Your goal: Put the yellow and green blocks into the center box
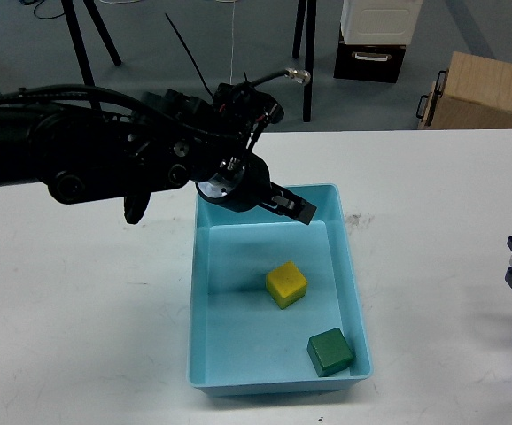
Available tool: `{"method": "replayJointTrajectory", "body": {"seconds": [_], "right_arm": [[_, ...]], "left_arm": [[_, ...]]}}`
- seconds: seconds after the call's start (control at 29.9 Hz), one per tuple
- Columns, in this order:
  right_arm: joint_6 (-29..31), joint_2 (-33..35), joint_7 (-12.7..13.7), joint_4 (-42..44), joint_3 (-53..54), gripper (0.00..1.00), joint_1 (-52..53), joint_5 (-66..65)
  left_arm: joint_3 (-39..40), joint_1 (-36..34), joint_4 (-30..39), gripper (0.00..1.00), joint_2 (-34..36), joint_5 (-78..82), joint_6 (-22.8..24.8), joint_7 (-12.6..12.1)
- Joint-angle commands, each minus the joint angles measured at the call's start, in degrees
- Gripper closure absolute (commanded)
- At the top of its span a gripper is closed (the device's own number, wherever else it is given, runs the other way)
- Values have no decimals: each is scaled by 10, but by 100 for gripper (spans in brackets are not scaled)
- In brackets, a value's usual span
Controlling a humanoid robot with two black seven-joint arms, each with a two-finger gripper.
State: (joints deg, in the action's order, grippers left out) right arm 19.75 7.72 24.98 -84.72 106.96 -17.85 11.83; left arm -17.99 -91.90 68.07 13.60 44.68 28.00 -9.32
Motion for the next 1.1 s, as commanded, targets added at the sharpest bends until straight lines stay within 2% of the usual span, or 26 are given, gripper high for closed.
{"method": "replayJointTrajectory", "body": {"seconds": [0.0,0.13,0.33,0.4,0.5,0.6,0.7,0.87,1.07], "right_arm": [[-2,0,-3,0,-2,0,11,-1],[-2,-2,-4,0,-3,0,19,-1],[-1,-5,-5,0,4,0,26,0],[-1,-7,-7,-1,6,0,26,1],[-1,-17,-19,-3,7,0,26,2],[-1,-29,-24,-5,7,0,26,2],[0,-43,-24,-8,7,0,20,2],[38,-48,-24,-13,-3,0,-7,0],[82,-51,-24,-22,-4,0,-61,0]], "left_arm": [[207,100,-30,5,24,-4,0,0],[475,238,-37,1,21,-3,0,-6],[775,389,-29,1,-1,-41,0,-5],[889,462,-1,1,-36,-56,0,-9],[1020,571,84,1,-90,-57,0,-10],[1078,669,152,1,-132,-61,0,-8],[1108,772,203,1,-136,-77,0,-2],[1109,906,256,0,-136,-162,0,-1],[1101,1030,280,0,-136,-341,0,-1]]}}
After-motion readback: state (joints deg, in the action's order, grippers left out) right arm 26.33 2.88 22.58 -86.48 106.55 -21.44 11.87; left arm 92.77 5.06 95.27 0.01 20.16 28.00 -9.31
